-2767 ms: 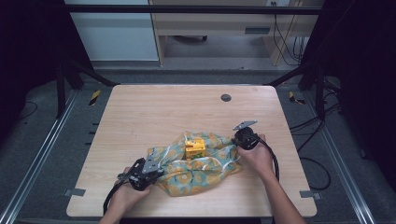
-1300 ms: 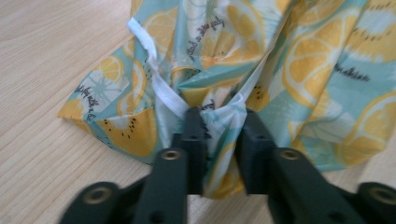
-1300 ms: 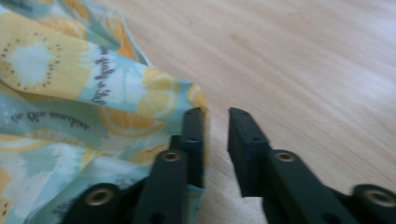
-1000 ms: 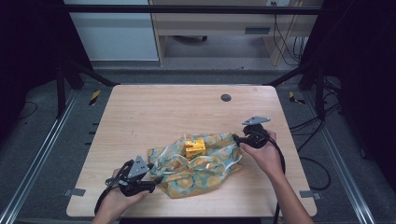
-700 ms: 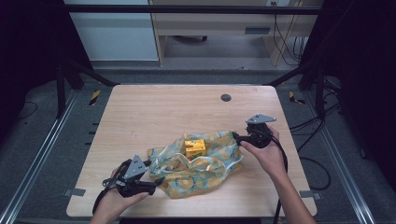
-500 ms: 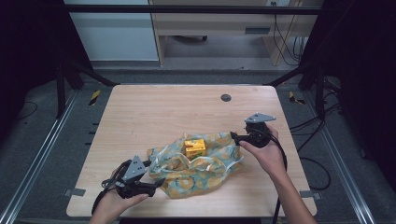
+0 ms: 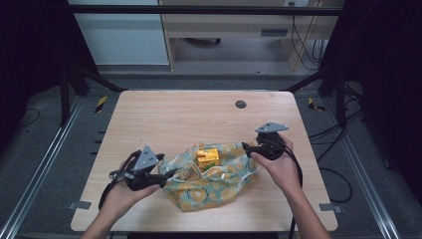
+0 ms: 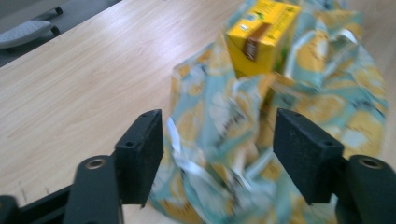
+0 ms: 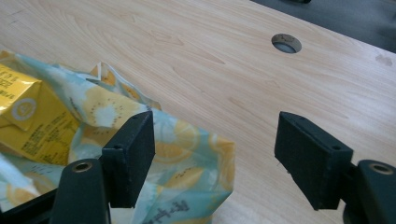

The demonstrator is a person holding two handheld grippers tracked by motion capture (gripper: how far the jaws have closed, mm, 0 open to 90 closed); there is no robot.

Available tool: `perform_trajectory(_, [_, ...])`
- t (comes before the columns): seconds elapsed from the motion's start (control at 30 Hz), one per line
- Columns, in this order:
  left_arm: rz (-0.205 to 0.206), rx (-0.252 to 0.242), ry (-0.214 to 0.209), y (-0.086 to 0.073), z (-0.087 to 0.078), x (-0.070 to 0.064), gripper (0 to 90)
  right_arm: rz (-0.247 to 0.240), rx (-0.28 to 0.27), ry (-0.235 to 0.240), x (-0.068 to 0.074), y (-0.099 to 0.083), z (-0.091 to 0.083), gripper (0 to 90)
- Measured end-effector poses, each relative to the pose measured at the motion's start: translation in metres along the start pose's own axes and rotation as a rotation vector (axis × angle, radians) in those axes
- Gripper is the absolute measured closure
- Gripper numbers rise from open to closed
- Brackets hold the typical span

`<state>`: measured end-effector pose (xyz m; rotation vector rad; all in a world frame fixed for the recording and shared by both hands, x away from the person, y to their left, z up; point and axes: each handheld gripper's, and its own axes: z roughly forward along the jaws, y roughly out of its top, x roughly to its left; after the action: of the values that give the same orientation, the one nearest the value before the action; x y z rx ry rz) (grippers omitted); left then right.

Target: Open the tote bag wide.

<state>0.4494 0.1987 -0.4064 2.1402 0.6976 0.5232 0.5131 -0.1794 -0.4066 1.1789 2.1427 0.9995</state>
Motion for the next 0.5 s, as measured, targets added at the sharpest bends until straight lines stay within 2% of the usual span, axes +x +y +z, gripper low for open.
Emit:
perform_trajectory(0.1, [0.002, 0.024, 0.009, 0.01, 0.018, 0.012, 40.3, 0.019, 0.003, -0.005, 0.005, -0.002, -0.004, 27.7])
perform_trajectory(0.27, [-0.051, 0.037, -0.015, 0.012, 0.04, 0.024, 40.6, 0.053, 0.018, -0.006, 0.012, -0.006, -0.006, 22.9])
perform_trajectory(0.33, [-0.071, 0.04, -0.014, 0.012, 0.047, 0.027, 39.5, 0.063, 0.023, -0.016, 0.013, -0.009, -0.003, 22.0])
perform_trajectory(0.4, [-0.102, 0.037, -0.044, 0.011, 0.054, 0.03, 37.4, 0.075, 0.031, -0.025, 0.013, -0.011, 0.002, 20.7])
perform_trajectory(0.5, [-0.1, 0.051, -0.041, 0.011, 0.059, 0.03, 36.7, 0.075, 0.047, -0.022, 0.017, -0.012, 0.007, 18.2])
